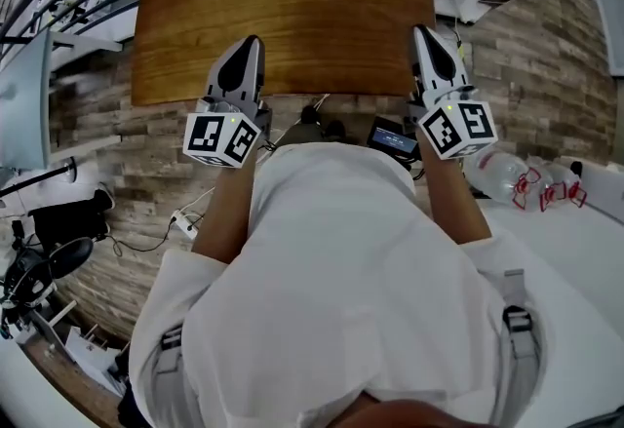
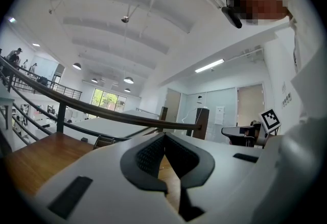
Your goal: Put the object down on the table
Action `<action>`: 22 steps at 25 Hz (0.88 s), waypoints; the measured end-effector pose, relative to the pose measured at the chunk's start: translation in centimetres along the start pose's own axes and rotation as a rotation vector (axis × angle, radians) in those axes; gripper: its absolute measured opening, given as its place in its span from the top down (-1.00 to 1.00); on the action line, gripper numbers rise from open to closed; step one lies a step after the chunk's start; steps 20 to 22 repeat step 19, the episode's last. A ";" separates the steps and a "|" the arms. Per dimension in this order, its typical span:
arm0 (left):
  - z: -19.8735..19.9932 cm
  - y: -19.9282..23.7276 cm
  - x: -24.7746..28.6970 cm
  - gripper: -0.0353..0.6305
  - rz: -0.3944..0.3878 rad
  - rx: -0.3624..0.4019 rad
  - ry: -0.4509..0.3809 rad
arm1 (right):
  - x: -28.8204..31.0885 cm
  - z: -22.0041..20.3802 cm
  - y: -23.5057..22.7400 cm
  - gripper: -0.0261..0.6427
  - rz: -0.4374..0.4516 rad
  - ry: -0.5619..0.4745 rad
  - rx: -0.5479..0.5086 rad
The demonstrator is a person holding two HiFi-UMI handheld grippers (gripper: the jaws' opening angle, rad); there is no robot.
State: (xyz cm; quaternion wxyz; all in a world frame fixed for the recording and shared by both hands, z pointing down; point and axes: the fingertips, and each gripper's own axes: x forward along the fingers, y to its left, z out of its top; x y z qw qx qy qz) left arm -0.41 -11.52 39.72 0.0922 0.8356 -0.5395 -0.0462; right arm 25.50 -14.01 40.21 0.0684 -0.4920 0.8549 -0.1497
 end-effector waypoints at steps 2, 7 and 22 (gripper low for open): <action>0.0 -0.9 0.0 0.85 -0.009 0.009 0.001 | -0.7 -0.1 -0.4 0.85 -0.002 0.002 -0.008; -0.4 -1.5 0.5 0.85 -0.031 0.012 0.026 | -1.0 -0.6 -0.9 0.85 -0.003 0.006 0.001; -1.1 -2.7 1.2 0.85 -0.075 0.006 0.076 | -1.2 -1.9 -1.9 0.85 0.016 0.033 0.038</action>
